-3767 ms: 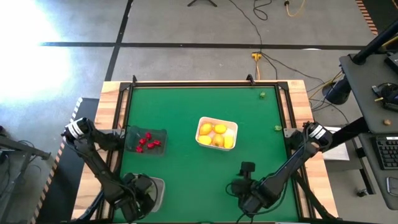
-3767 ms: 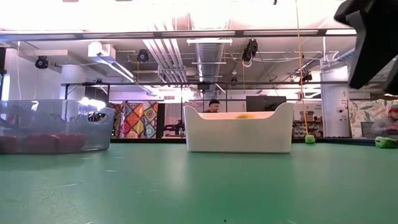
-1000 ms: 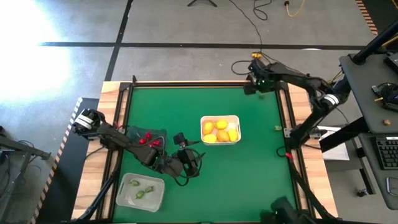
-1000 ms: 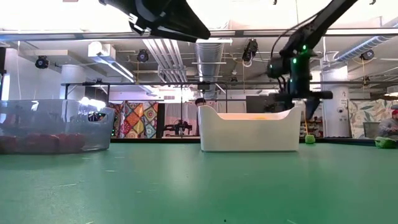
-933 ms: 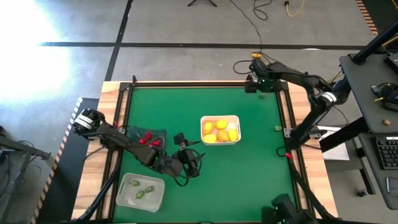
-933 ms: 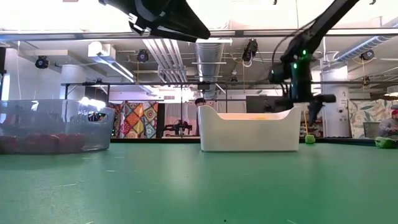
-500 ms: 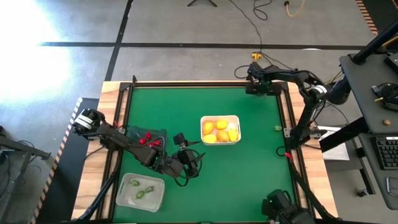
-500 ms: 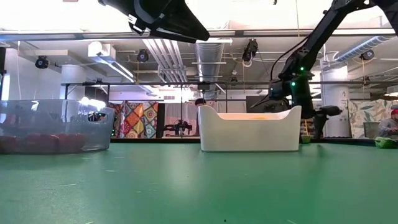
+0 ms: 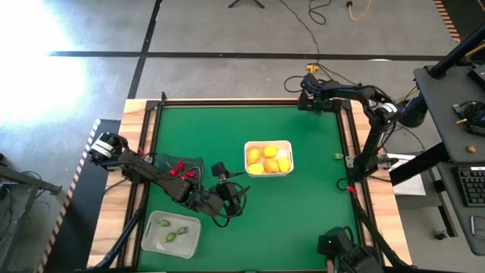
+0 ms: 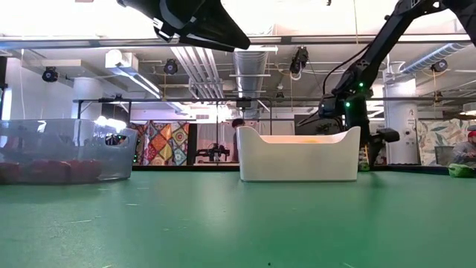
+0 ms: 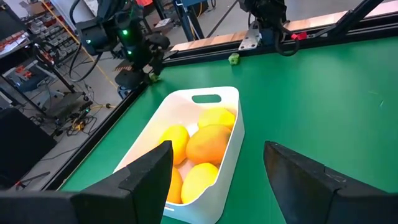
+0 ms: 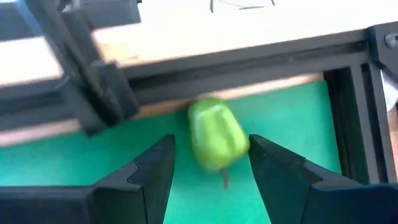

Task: Sort produce into baskets
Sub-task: Put the green chili pepper into the gray bin

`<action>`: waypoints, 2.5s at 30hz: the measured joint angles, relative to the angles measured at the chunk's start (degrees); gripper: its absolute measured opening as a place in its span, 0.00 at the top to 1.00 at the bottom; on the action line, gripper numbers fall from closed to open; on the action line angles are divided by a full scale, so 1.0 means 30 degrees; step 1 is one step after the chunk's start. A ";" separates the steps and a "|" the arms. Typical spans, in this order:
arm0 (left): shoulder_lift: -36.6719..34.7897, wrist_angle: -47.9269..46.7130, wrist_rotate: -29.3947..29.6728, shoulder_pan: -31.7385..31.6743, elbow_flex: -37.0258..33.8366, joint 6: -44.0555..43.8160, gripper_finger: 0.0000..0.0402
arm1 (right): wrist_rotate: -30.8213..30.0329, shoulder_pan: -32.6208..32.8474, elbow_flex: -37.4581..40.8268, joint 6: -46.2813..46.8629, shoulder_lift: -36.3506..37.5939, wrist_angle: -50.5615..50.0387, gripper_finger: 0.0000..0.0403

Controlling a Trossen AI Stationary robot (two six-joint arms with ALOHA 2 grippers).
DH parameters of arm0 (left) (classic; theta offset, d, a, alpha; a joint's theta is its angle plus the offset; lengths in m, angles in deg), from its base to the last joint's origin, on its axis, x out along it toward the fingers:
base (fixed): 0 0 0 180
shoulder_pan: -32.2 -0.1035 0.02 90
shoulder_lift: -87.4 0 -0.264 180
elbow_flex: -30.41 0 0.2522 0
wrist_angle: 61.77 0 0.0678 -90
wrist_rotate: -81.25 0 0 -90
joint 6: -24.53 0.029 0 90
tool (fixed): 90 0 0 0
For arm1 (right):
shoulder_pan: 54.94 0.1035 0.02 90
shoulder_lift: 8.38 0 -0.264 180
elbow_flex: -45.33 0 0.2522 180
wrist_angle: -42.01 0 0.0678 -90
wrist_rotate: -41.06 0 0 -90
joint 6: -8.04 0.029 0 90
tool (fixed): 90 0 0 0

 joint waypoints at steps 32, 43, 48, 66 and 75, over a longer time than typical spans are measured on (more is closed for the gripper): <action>0.0000 -0.1841 0.0044 0.0601 0.2234 0.0756 0.42 | -0.0583 1.2139 0.1129 -0.1360 0.8120 -0.5387 0.76; 0.0000 -0.4357 0.0044 0.3410 0.4947 -0.0588 0.42 | -0.4616 3.1893 0.3155 0.7013 0.8839 0.0425 0.77; 0.0000 -0.4345 -0.0024 0.5153 0.5170 -0.2369 0.42 | -0.4771 3.3576 0.2736 0.4528 0.4780 0.4501 0.77; 0.3403 -0.3176 -0.1193 0.5607 0.4046 -1.1377 0.38 | -0.3857 3.2091 -0.3367 -0.1838 -0.3480 0.7256 0.58; 0.5642 -0.1765 -0.3082 0.4273 0.4048 -1.0555 0.31 | -0.2182 3.2201 -0.3708 -0.1531 -0.2589 0.5490 0.35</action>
